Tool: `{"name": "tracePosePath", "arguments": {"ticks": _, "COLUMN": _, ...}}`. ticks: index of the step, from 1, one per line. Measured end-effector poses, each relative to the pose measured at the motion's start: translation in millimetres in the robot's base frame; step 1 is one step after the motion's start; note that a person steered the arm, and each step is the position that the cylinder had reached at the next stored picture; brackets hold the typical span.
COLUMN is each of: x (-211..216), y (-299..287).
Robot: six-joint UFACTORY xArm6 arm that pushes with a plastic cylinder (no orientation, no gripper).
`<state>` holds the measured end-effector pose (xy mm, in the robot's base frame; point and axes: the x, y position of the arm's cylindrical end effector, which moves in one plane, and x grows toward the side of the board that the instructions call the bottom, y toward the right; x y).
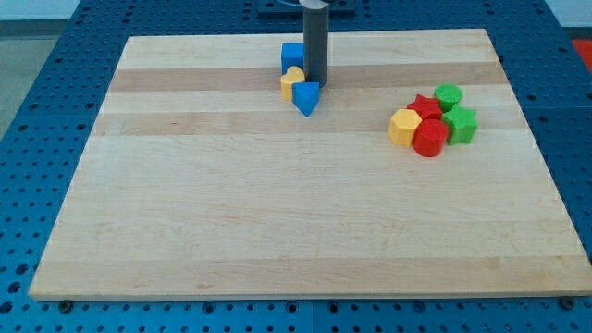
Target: Push the yellow heart closer to the blue triangle
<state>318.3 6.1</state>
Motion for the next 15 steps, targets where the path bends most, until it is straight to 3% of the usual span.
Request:
{"name": "tracePosePath", "arguments": {"ticks": 3, "x": 33, "y": -7}}
{"name": "tracePosePath", "arguments": {"ticks": 5, "x": 0, "y": 18}}
{"name": "tracePosePath", "arguments": {"ticks": 8, "x": -23, "y": 1}}
{"name": "tracePosePath", "arguments": {"ticks": 11, "x": 17, "y": -42}}
{"name": "tracePosePath", "arguments": {"ticks": 15, "x": 78, "y": -28}}
